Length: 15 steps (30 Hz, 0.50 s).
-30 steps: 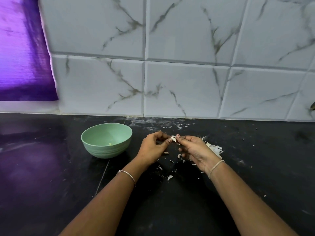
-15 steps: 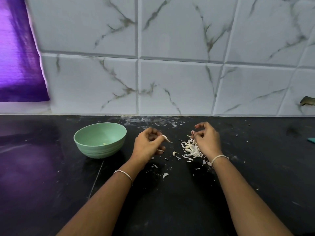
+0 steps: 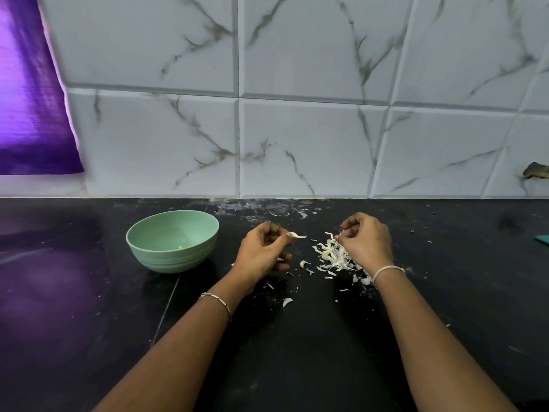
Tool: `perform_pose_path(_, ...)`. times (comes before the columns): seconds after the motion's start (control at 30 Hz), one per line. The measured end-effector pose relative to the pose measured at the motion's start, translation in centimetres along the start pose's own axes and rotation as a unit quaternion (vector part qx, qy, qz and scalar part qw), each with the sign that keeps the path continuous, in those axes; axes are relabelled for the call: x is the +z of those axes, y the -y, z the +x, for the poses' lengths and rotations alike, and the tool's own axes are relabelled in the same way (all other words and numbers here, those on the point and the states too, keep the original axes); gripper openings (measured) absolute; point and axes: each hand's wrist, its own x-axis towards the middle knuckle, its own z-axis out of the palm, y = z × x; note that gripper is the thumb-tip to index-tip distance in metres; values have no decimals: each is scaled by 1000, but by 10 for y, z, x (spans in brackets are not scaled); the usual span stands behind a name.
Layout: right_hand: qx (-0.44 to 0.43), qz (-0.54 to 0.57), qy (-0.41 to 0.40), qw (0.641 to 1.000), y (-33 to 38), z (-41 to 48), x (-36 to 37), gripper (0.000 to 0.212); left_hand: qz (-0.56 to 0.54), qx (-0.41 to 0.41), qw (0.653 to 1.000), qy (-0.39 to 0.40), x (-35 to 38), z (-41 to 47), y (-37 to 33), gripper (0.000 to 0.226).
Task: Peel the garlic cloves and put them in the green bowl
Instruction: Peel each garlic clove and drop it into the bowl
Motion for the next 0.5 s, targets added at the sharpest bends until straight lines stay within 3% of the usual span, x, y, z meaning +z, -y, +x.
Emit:
perform_pose_path(0.13, -9, -25, -16, 1000, 2, -3, -6, 23, -2, 16, 1000, -11, -1, 0, -1, 8)
perform_pose_path(0.2, -19, -35, 3, 999, 7, -6, -6, 41, -4, 30, 999, -18, -1, 1, -1, 11)
perform_pose_path(0.27, -5, 78, 70, 994, 16, -9, -4, 49, 1, 42, 999, -27, -1, 2, 0, 10)
perform_pose_path(0.37, 31, 323, 204, 924, 31, -17, 1, 22, 42, 64, 996, -36, 0, 3, 2, 7)
perform_pose_path(0.43, 54, 374, 254, 890, 36, -23, 9, 7, 74, 78, 994, -27, 1, 3, 4, 5)
perform_pose_path(0.5, 84, 390, 261, 879, 39, -29, 19, 6, 86, 80, 993, -9, 2, 2, 6, 7)
